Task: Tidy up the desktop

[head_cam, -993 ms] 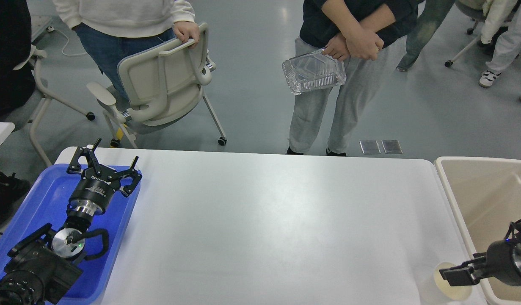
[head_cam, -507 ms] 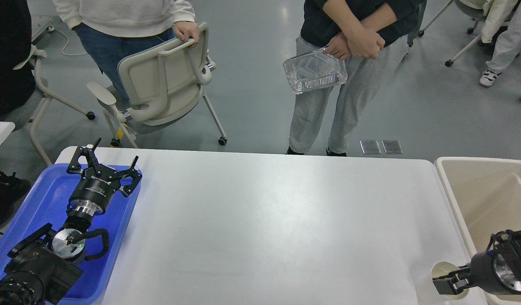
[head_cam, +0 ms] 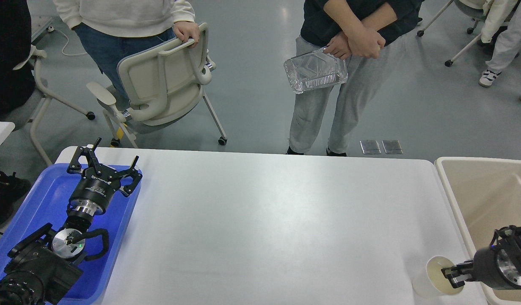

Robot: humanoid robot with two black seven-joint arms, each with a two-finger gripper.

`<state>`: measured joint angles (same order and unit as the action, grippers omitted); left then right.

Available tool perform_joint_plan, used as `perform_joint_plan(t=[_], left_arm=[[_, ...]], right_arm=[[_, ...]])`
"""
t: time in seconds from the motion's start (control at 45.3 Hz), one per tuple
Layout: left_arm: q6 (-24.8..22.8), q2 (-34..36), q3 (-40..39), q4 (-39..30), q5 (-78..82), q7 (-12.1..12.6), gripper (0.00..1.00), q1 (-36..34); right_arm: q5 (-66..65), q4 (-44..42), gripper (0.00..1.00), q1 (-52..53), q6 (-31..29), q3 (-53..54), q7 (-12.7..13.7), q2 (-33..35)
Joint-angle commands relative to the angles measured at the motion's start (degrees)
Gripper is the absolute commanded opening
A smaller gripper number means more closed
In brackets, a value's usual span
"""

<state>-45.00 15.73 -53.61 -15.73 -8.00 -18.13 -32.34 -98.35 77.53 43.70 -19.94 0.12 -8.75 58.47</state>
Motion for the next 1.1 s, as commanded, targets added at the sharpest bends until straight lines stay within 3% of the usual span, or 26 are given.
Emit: perform_joint_plan(t=[0.0,0.11,0.375,0.662,0.949,1.081], left_arm=[[0.0,0.0,0.0,0.0,0.0,0.0,1.00,0.0],[0.0,0.0,0.0,0.0,0.0,0.0,1.00,0.0],[0.0,0.0,0.0,0.0,0.0,0.0,1.00,0.0],[0.0,0.0,0.0,0.0,0.0,0.0,1.00,0.0],[0.0,0.0,0.0,0.0,0.0,-0.1,1.00,0.0],[0.0,0.0,0.0,0.0,0.0,0.0,1.00,0.0]], right_arm=[[0.3,0.1,0.00,0.6,-0.3,0.0,-0.2,0.2],[1.5,4.5,0.00,5.1,-3.7,0.3,-0.2,3.6],[12.9,13.8,0.00,30.5,-25.1,0.9,-0.2,13.0],[16.7,14.1,0.00,48.5,-25.1,0.8,-0.2,12.6],[16.5,13.6,0.00,48.3,-25.1,-0.1,0.0,13.6],[17.2,8.4,0.00,45.1,-25.1,-0.1,-0.1,15.2]])
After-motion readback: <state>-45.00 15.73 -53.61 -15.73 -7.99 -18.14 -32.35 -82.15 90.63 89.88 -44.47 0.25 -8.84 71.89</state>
